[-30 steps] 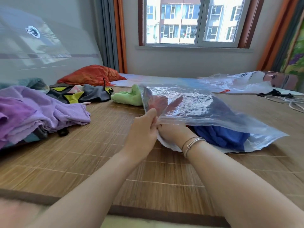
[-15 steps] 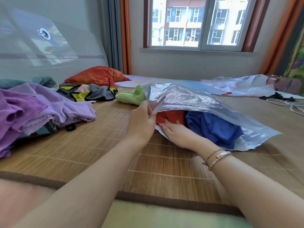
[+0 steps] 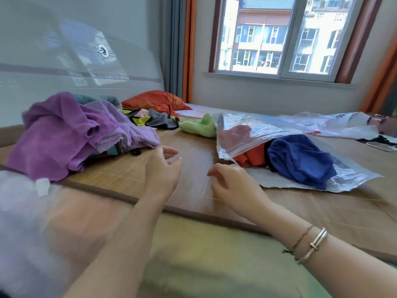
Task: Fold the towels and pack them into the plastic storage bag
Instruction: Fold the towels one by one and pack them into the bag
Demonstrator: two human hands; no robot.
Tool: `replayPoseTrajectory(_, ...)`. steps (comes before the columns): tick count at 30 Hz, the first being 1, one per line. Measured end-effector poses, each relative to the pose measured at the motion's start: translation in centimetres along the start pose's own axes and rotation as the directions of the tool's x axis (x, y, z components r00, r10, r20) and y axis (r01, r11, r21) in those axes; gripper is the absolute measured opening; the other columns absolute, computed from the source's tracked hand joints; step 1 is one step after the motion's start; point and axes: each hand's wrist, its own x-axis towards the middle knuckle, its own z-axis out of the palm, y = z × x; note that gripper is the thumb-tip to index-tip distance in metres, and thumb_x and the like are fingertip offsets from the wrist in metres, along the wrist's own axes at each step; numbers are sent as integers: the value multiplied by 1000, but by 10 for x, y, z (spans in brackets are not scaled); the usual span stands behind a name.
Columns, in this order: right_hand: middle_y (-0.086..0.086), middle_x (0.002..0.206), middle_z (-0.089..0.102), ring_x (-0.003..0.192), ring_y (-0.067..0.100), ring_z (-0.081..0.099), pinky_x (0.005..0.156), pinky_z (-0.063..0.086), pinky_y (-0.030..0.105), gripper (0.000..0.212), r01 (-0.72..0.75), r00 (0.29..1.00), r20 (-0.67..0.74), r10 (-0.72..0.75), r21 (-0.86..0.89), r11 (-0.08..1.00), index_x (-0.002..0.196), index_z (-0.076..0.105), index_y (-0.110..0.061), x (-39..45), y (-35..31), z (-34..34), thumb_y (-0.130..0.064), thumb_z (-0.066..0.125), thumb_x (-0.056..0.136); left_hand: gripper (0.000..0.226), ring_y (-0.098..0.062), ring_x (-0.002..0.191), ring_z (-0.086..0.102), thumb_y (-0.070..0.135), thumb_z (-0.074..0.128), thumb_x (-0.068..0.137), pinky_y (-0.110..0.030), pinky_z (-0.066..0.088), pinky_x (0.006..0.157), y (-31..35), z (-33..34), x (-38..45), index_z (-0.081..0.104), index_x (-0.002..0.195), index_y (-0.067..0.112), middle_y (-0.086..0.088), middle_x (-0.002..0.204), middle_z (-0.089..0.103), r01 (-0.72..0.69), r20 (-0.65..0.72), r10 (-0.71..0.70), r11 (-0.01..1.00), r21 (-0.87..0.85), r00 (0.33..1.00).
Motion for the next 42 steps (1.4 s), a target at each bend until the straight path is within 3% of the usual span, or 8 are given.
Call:
replayPoseTrajectory(11,0,105,59,102,19,54,98,44,40,28,-81,995,89,43,497,864,110,61,-16,134,-103,148,-13,60,82,15,-21,89,59,8,58,84,-27,39,73,-73,-133,44,62,97,13,3,86,62,228,-349,-202,973,33,915)
replayPoseTrajectory(16,9,131,50,119,26,50,100,45,48,81,-43,997,-30,77,614,788,138,31,-26,193,-130,185,-28,73,69,17,-20,87,58,8,58,84,-27,40,74,-87,-143,61,62,100,11,-1,94,64,240,-387,-215,971,18,897)
replayPoseTrajectory(20,-3,159,13,146,22,12,115,21,47,106,164,986,-107,-127,508,846,147,14,-44,220,-144,188,-36,79,65,18,-14,86,56,10,59,85,-23,35,73,-93,-146,64,60,103,12,3,98,63,238,-402,-206,971,30,892)
replayPoseTrajectory(24,-6,148,39,139,21,30,113,24,51,78,288,958,-120,-262,401,870,136,42,-43,230,-163,187,-52,68,63,20,-16,83,57,7,58,85,-23,36,67,-96,-153,63,56,105,11,0,97,64,226,-444,-209,974,-15,871)
replayPoseTrajectory(29,-1,80,67,83,28,62,82,49,51,18,212,971,-199,-133,454,865,82,68,-25,231,-178,176,-29,50,81,25,-20,87,56,5,60,82,-29,41,73,-95,-154,59,50,102,18,-5,101,60,204,-503,-160,978,34,849)
replayPoseTrajectory(34,-3,66,46,55,4,41,54,36,19,17,187,969,-245,-35,635,750,81,53,-6,212,-164,139,-8,45,96,42,-29,117,38,7,63,81,-21,20,88,-76,-143,51,50,119,21,-6,129,41,178,-575,-54,971,162,817)
replayPoseTrajectory(39,-1,72,49,65,7,45,64,46,32,23,101,959,-252,133,738,667,76,50,-14,156,-117,88,-9,44,98,45,-28,121,42,9,61,79,-12,10,76,-53,-125,42,53,121,23,-3,135,44,58,-547,143,941,334,825)
replayPoseTrajectory(42,3,85,61,80,16,55,73,50,42,22,53,941,-250,226,772,634,87,61,-21,111,-83,47,-15,44,99,41,-33,120,44,12,62,79,-25,21,93,-44,-111,33,57,118,23,-6,130,52,43,-473,127,942,333,872)
